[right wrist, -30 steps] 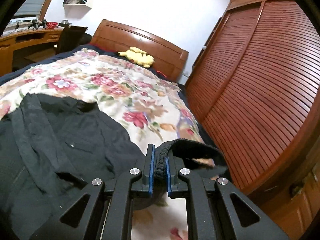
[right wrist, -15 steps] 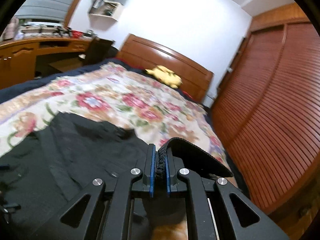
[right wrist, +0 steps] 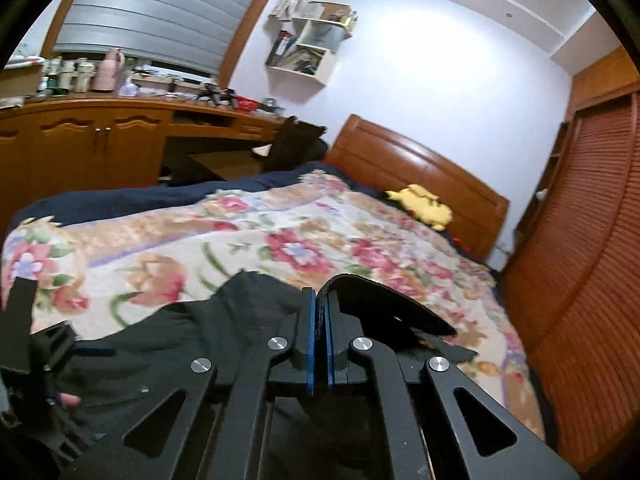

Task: Fold large clothes
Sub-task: 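Lift the sleeve with the right tool and lay it across the jacket body, then grasp the jacket side edge with the right tool, fold it over the body, release, then grasp the jacket hem with the left tool while the right tool grasps the hem too, then lift the hem with both tools and fold it up onto the collar, release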

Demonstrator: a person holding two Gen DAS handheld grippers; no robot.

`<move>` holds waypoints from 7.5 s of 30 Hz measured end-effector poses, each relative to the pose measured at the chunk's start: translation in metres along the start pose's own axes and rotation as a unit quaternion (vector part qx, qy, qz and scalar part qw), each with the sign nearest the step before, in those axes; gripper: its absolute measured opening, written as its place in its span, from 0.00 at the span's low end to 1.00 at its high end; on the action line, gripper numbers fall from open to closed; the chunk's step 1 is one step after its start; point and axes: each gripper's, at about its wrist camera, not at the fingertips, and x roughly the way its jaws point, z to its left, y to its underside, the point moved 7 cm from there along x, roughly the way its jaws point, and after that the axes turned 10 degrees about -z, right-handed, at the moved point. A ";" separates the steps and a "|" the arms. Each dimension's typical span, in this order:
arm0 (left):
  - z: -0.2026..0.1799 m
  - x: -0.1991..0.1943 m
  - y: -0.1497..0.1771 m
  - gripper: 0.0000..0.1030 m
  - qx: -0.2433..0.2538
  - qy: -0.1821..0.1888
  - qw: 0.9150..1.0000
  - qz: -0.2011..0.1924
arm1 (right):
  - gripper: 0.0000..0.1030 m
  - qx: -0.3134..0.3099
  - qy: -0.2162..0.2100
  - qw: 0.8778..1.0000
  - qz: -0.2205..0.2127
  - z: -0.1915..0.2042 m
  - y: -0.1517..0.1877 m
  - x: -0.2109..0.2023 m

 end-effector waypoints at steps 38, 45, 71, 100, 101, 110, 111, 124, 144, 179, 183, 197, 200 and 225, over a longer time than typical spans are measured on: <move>0.021 -0.004 0.005 1.00 0.016 -0.038 0.999 0.007 | 0.46 0.219 -0.076 0.961 0.152 -0.020 0.125 0.075; 0.029 -0.005 0.005 1.00 0.010 -0.047 0.999 0.006 | 0.46 0.219 -0.110 0.952 0.183 0.006 0.124 0.100; 0.054 -0.012 0.001 1.00 -0.009 -0.066 0.998 -0.003 | 0.22 0.187 -0.202 0.947 0.165 0.043 0.115 0.085; 0.045 -0.005 0.010 1.00 0.013 -0.067 0.998 0.017 | 0.28 0.199 -0.106 0.942 0.250 -0.004 0.190 0.222; 0.045 -0.005 0.010 1.00 0.012 -0.066 0.998 0.018 | 0.28 0.203 -0.105 0.941 0.248 -0.003 0.190 0.223; 0.044 -0.009 0.012 1.00 0.017 -0.069 0.997 0.020 | 0.28 0.169 -0.082 0.962 0.196 0.008 0.172 0.169; 0.044 -0.008 0.013 1.00 0.018 -0.069 0.997 0.021 | 0.28 0.165 -0.082 0.964 0.191 0.009 0.172 0.161; 0.048 -0.027 0.029 1.00 0.029 -0.075 0.996 0.032 | 0.37 0.171 -0.011 0.969 0.176 -0.023 0.208 0.065; 0.065 -0.087 0.059 1.00 0.037 -0.093 0.993 0.060 | 0.68 0.244 0.061 0.947 0.200 -0.078 0.261 0.005; 0.067 -0.117 0.109 0.40 -0.008 -0.044 0.993 0.107 | 0.68 0.240 0.020 0.949 0.203 -0.053 0.272 -0.040; 0.068 -0.116 0.107 0.31 -0.011 -0.045 0.993 0.109 | 0.68 0.244 0.016 0.948 0.204 -0.053 0.275 -0.035; 0.072 -0.116 0.111 0.21 -0.014 -0.051 0.992 0.115 | 0.59 0.239 0.005 0.946 0.219 -0.051 0.274 -0.045; 0.070 -0.117 0.111 0.21 -0.010 -0.049 0.992 0.118 | 0.59 0.250 0.000 0.943 0.217 -0.052 0.275 -0.044; 0.025 -0.197 -0.009 0.06 0.024 0.002 0.999 -0.039 | 0.12 0.236 0.010 0.971 0.031 -0.081 0.159 -0.126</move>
